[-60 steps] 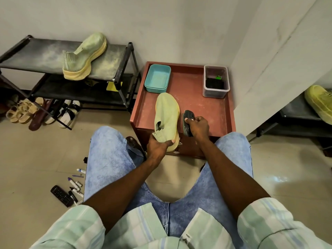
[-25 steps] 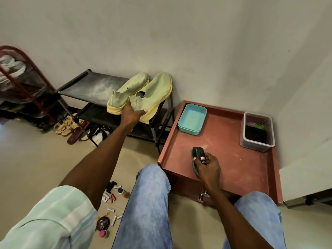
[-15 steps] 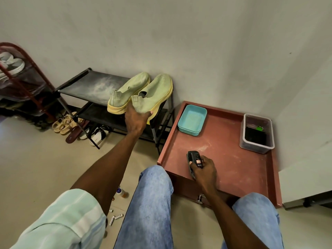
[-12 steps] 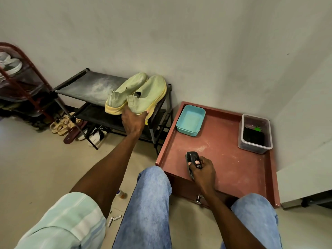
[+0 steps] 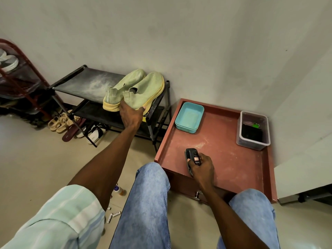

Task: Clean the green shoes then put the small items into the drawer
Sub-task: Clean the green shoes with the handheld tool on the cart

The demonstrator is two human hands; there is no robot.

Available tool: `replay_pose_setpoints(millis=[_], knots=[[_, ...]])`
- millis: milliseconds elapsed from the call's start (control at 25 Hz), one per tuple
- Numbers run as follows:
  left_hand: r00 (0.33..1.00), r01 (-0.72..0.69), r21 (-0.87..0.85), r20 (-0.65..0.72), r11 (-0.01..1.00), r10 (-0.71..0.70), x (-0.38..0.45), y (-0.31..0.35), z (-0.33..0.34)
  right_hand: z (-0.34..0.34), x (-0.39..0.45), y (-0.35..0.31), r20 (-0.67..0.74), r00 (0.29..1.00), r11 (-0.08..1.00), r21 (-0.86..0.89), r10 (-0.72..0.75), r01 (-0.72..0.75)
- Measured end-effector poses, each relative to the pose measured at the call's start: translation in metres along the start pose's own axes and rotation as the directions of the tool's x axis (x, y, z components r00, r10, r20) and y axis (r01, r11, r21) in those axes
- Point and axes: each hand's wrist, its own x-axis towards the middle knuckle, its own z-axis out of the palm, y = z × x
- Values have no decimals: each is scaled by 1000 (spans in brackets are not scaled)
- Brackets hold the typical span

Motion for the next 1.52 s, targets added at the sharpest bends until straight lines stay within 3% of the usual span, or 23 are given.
replay_pose_setpoints(millis=[160,360,520,640,880,1040,1400,1520], knots=[[996,-90,22,11,996,90,-6,-7,-8,-4,-3,-1,1,1000,1000,-24,-16,16],[959,-215,-21,-194,976,207,-20,-21,-31,-6,-10,1,0,999,995,-87,-51,51],[952,-107,-8,-289,994,100,3,-37,-57,-2,-12,-3,37,988,979,-133,-151,155],[979,-28,9,-202,1000,30,27,-44,-73,10,-12,-21,56,972,965,-126,-227,232],[988,37,131,143,991,-56,69,-46,-78,43,0,-63,81,948,945,-90,-307,314],[982,50,146,173,988,-75,89,-58,-64,61,13,-79,114,932,930,-93,-345,356],[998,55,9,-38,998,-54,72,-46,-55,69,16,-93,132,931,935,-61,-339,349],[963,193,-189,-150,963,-222,59,-33,-67,60,8,-95,121,934,938,-44,-337,344]])
